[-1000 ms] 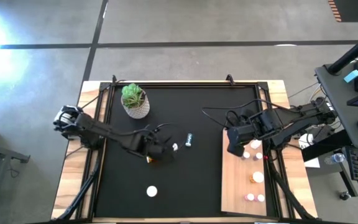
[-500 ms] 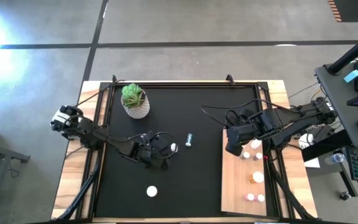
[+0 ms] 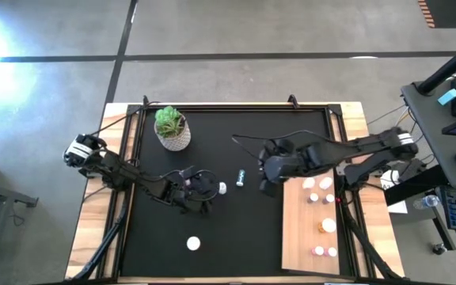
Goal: Pick and place medicine bottles onto shelf by color
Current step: Put the white pill bottle on the shelf aligned with the other white pill bottles
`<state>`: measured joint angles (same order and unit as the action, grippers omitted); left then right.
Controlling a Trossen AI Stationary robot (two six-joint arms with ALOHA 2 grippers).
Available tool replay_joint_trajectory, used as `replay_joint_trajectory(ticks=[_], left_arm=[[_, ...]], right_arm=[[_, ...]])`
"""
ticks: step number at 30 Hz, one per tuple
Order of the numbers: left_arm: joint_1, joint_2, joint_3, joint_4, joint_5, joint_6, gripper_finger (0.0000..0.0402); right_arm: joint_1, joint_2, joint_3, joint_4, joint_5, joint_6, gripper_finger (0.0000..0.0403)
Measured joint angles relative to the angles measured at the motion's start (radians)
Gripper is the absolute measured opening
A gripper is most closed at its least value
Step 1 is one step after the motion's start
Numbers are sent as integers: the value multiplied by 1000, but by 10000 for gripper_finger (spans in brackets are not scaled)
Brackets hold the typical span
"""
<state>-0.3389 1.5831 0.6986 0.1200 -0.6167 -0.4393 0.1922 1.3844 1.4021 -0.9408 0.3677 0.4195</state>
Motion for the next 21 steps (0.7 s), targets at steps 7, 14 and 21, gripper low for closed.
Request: replay_joint_trajectory(ticks=[7,14,21], left_arm=[[1,13,-57,113,4,9,217],[8,60,-62,168,4,11,217],[9,100,-64,220,5,2,217]], right_arm=[[-36,111,-14,209,-44,-124,217],[-69,226,-18,338,-109,-208,217],[-77,329,-20,434,-190,-241,217]])
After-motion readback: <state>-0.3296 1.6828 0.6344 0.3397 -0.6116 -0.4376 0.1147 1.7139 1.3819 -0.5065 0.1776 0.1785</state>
